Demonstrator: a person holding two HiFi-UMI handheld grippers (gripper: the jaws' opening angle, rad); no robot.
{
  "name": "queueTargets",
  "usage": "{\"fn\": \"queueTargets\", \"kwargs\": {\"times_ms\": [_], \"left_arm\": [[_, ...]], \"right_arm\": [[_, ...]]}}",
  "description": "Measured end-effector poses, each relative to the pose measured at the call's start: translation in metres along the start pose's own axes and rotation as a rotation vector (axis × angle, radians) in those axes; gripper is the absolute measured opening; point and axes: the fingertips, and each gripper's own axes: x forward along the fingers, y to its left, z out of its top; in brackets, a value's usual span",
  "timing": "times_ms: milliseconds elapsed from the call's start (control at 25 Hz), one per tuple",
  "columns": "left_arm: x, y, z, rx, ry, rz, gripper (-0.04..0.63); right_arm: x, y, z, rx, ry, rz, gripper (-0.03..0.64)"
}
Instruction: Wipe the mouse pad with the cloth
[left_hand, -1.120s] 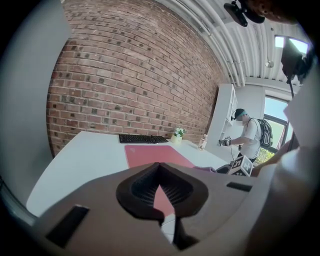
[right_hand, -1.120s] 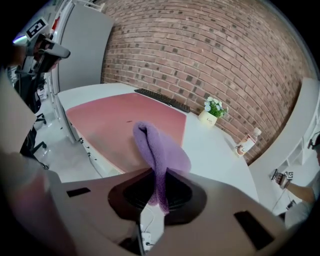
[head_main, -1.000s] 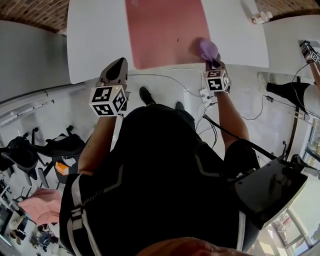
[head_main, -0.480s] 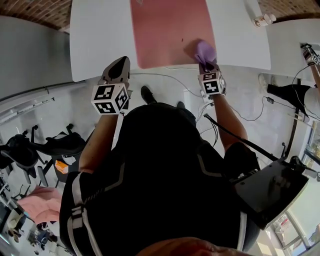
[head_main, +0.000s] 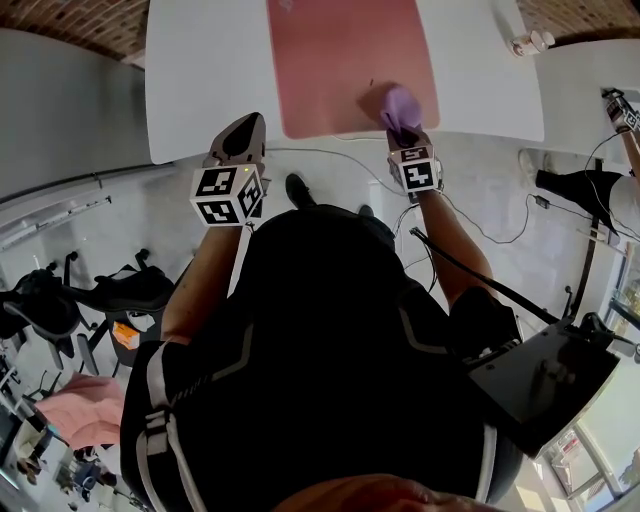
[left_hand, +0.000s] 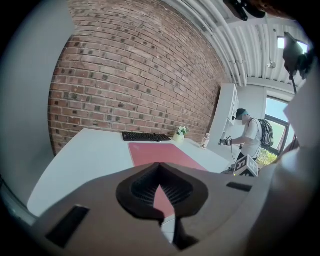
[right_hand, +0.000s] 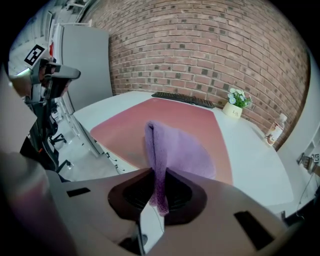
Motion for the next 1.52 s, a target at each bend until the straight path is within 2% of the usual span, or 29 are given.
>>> {"fn": "queueTargets", "kwargs": {"times_ms": [400,640,1080,1520], "left_arm": [[-0.012,0.019,-0.005,-0.035,-0.002,0.043,0.002],[-0.019,0.027,-0.006,-0.039,0.001,0.071,0.002],[-0.026,0.031,-0.004,-0.043,-0.008,0.084,0.002],[-0.034,0.038,-0.008,-0.067,-0.007,0.096,0.002]], "right_arm": [[0.007,0.049,0.022,0.03,0.007,0.1,0.054],[0.011,0.084,0.038,-0.046,0.011,0.189,0.054],[0.017,0.142,0.056,-0.054,0.02,0.335,0.054],[0.028,0.183,0.073,-0.098,0.036,0.42,0.054]]}}
